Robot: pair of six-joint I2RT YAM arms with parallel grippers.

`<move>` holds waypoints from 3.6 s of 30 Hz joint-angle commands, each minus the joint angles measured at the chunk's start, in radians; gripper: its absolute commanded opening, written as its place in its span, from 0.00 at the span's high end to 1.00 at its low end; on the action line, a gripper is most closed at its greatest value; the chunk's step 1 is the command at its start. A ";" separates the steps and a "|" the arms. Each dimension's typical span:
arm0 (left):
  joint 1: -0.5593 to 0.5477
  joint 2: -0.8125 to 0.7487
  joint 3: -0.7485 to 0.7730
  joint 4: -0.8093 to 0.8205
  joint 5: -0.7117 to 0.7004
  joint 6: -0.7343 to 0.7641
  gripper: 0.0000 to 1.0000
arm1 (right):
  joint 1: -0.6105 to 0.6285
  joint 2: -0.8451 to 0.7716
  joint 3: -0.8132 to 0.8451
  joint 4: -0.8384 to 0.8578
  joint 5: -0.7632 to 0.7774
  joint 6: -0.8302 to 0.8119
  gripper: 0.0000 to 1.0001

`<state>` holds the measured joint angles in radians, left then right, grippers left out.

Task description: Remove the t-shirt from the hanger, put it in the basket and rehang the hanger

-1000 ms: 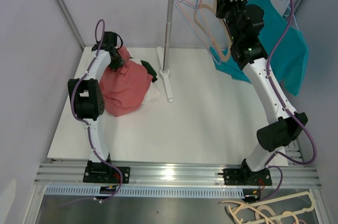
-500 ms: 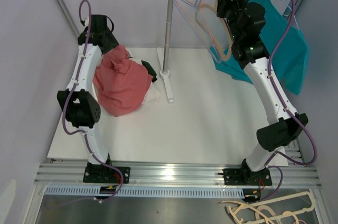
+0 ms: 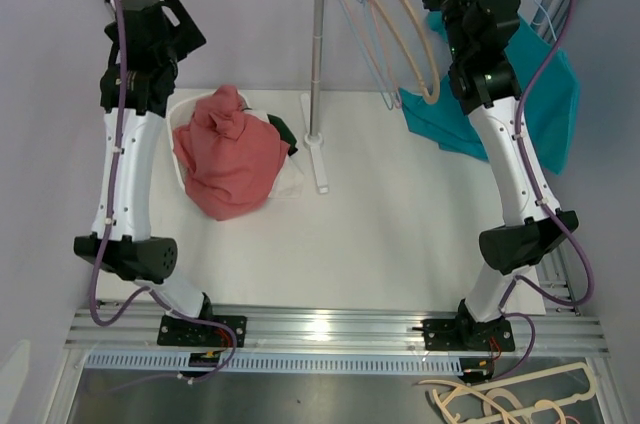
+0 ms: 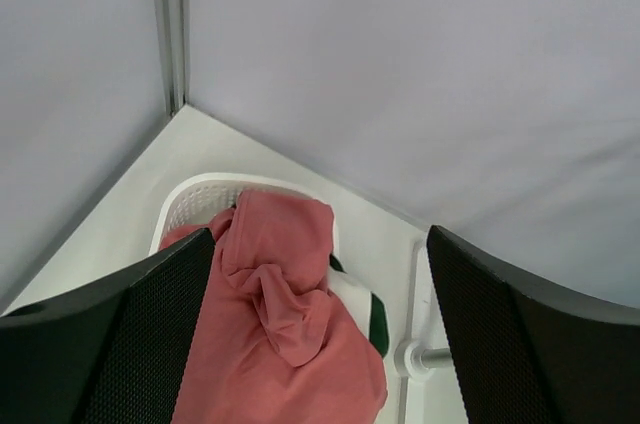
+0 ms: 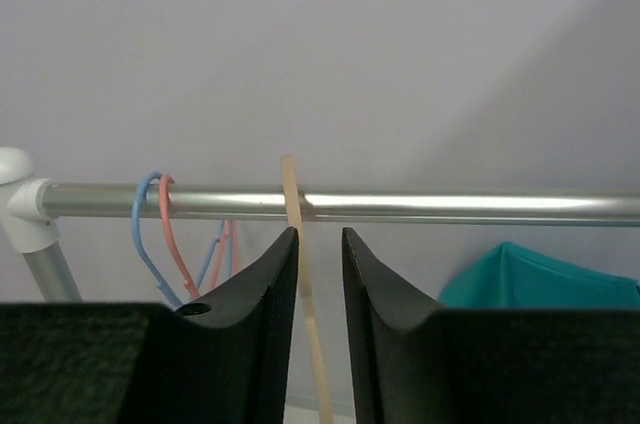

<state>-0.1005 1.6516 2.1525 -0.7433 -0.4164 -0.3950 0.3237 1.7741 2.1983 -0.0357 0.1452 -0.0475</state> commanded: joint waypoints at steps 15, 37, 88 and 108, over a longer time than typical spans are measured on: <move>-0.493 -0.159 -0.189 0.358 0.146 0.283 0.02 | -0.366 0.065 0.301 -0.464 -0.134 0.107 0.42; -0.604 -0.104 -0.295 0.565 0.248 0.421 0.01 | -0.586 0.116 0.207 -0.474 -0.404 0.058 0.32; -0.604 -0.013 -0.302 0.624 0.238 0.429 0.01 | -0.566 0.222 0.323 -0.428 -0.561 0.187 1.00; -0.622 -0.098 -0.385 0.650 0.294 0.449 0.01 | -0.468 0.102 0.331 -0.518 -0.406 0.169 1.00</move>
<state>-0.7044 1.6268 1.7931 -0.1375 -0.1635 0.0288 -0.1764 1.9903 2.5305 -0.5388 -0.3325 0.1402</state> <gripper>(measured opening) 0.994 0.036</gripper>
